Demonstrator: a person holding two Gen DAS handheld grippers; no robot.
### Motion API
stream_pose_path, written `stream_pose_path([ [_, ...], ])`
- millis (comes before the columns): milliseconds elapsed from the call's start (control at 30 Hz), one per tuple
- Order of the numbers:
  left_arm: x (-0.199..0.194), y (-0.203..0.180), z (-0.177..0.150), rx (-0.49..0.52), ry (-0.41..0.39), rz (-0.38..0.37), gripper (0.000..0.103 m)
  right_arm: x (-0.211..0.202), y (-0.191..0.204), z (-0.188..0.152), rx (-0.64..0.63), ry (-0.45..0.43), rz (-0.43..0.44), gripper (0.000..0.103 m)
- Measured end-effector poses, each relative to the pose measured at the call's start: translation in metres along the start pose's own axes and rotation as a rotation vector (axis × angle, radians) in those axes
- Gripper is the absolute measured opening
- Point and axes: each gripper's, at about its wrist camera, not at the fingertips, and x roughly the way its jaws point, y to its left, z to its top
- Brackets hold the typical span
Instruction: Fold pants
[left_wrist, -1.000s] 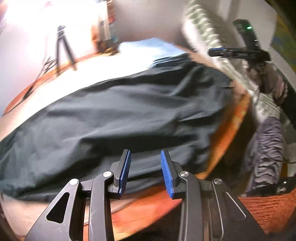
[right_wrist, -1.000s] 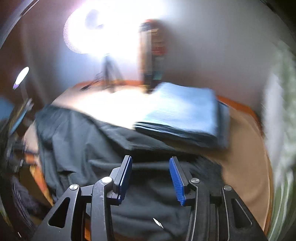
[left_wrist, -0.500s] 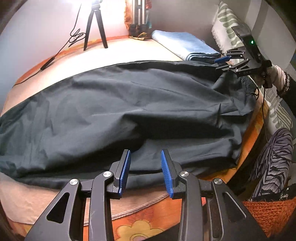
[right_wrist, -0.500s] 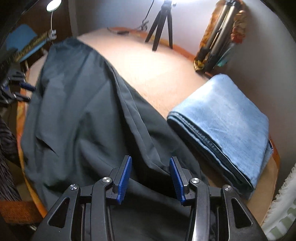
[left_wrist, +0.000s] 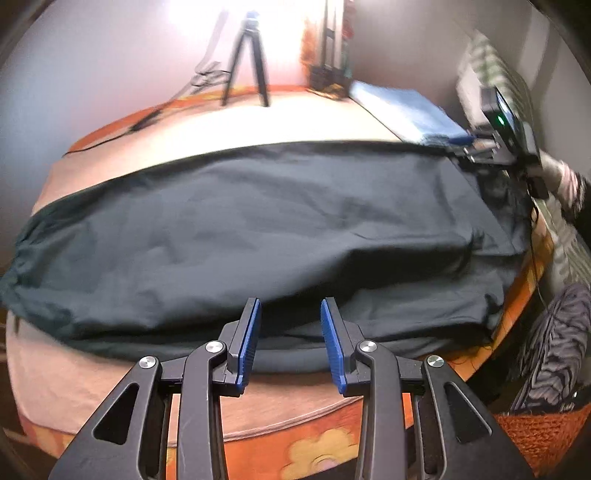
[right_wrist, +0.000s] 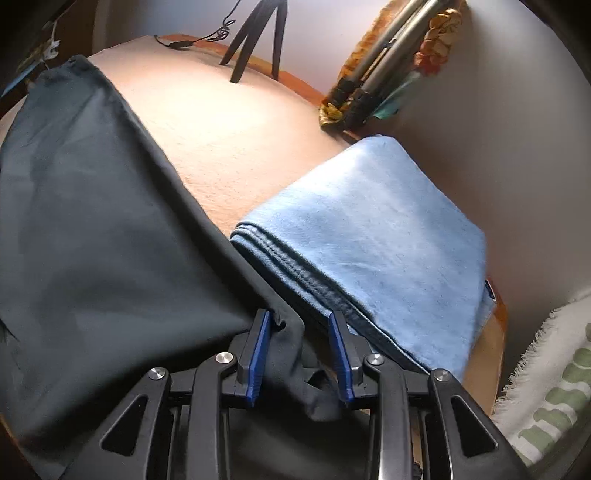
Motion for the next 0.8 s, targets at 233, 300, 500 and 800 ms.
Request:
stream_pose_path([
  [233,-0.021,0.029,-0.021,-0.08,-0.03,0.028,0.032,-0.042,0.006,0.003,0.085,-0.105,0.005,0.037],
  [300,-0.019,0.033,-0.024,-0.078,-0.023,0.039,0.032,-0.062,0.021,0.002,0.092,-0.15,0.063,0.037],
  [500,-0.014,0.054,-0.027,-0.14,-0.034,0.067,0.032,-0.111,0.101,-0.006,0.053,-0.213,0.382,0.037],
  [800,-0.02,0.077,-0.031,-0.195,-0.06,0.096,0.032,-0.112,0.214,-0.016,-0.096,-0.138,0.564,0.039],
])
